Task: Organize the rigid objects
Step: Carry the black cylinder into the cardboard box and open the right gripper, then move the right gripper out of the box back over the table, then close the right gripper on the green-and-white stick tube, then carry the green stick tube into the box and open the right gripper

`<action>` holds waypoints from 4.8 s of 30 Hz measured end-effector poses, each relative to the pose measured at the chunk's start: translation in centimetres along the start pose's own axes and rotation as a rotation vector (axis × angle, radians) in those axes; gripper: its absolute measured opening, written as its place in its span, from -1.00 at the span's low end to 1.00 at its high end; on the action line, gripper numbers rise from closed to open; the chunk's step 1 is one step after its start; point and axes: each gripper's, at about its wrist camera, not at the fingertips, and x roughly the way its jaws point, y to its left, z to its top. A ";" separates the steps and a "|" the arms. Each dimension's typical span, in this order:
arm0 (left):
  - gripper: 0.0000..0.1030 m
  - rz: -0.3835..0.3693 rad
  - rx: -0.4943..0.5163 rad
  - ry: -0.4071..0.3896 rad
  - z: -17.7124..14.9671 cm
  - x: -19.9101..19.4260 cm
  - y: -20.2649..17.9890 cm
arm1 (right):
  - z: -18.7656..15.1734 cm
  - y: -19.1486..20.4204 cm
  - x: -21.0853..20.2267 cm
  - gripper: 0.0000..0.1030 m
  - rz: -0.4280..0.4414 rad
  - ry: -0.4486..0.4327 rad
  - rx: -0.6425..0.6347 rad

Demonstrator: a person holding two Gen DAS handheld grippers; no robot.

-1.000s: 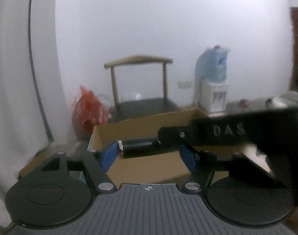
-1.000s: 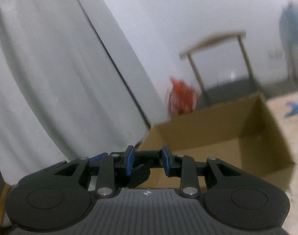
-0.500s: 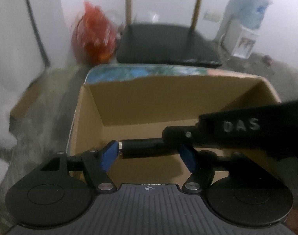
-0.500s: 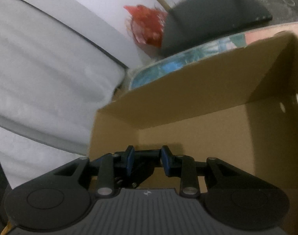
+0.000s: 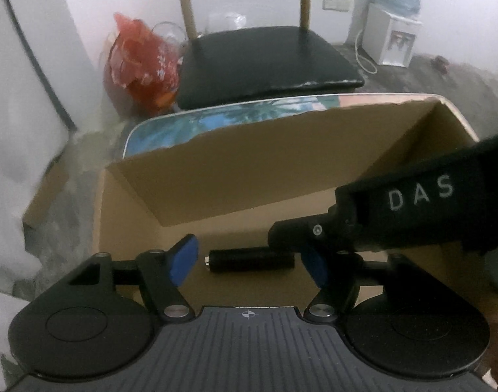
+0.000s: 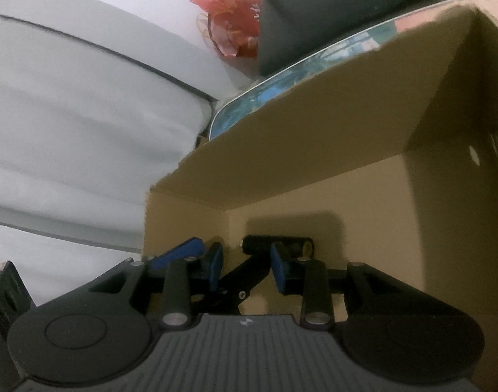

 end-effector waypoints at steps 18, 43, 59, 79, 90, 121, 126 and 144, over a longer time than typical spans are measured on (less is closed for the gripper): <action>0.65 -0.055 -0.050 -0.241 -5.2 -13.6 3.6 | -3.8 0.8 -9.8 -0.32 0.143 -0.159 -0.061; 0.27 -0.317 0.088 -0.237 -22.3 -8.1 -4.3 | -26.7 -8.2 -9.5 -0.32 0.065 -0.321 -0.194; 0.49 -0.226 0.138 -0.122 -22.2 -5.4 -6.4 | -26.4 -9.3 -6.8 -0.32 0.049 -0.281 -0.238; 0.34 -0.285 0.166 -0.131 -22.7 -5.6 -7.3 | -27.3 -10.1 -8.2 -0.31 0.001 -0.289 -0.255; 0.26 -0.241 0.181 -0.126 -22.9 -5.3 -7.3 | -27.9 -9.6 -8.0 -0.30 -0.002 -0.266 -0.265; -0.72 -0.262 0.169 -0.164 -22.3 -5.8 -7.5 | -27.7 -13.0 -9.1 -0.30 0.165 -0.248 -0.023; -0.72 -0.290 0.166 -0.204 -22.6 -7.3 -7.2 | -27.9 -13.5 -9.5 -0.30 0.255 -0.256 0.039; -0.72 -0.210 0.168 -0.508 -16.8 -17.4 -3.4 | -20.9 0.3 -14.9 -0.38 0.268 -0.349 -0.343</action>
